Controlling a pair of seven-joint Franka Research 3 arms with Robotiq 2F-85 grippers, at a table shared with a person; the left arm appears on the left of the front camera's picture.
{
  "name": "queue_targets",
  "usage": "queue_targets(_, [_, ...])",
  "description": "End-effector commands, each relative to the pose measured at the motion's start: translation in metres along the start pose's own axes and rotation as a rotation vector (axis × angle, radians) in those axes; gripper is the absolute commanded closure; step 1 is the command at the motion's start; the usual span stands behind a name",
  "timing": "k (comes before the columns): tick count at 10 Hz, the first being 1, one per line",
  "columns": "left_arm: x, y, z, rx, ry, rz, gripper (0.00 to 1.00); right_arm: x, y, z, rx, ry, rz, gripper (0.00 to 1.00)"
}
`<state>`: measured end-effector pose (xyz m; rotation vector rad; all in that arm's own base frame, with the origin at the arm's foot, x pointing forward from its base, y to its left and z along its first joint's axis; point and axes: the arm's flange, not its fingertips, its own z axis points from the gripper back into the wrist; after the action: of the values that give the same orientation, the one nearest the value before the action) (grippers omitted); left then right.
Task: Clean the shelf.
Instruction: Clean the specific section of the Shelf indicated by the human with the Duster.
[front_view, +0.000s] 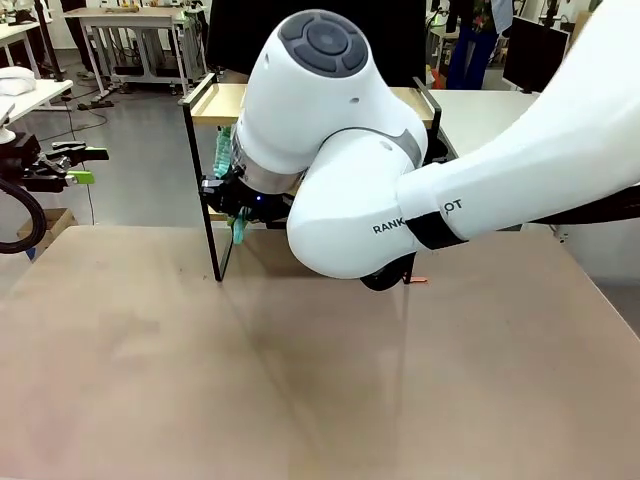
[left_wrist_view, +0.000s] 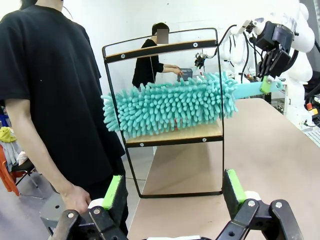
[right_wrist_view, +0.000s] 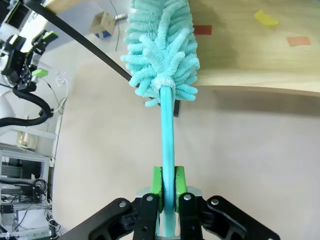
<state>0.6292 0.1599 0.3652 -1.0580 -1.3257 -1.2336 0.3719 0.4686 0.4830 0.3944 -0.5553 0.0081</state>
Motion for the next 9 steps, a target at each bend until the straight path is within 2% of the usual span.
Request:
queue_targets(1, [0.002,-0.001,0.000,0.001,-0.002,-0.005,0.00,-0.001,0.026,-0.037,-0.020,0.010,-0.031,0.87])
queue_targets(4, [0.002,-0.001,0.000,0.001,-0.002,-0.005,0.00,-0.002,0.020,-0.046,-0.043,0.043,-0.045,0.87])
queue_targets(5, [0.002,-0.001,0.000,0.001,-0.002,-0.005,0.00,-0.006,0.000,-0.027,-0.025,0.049,-0.014,0.87])
queue_targets(9, [0.002,-0.001,0.000,0.001,-0.002,-0.005,0.00,-0.004,0.002,-0.029,-0.025,0.060,-0.019,0.87])
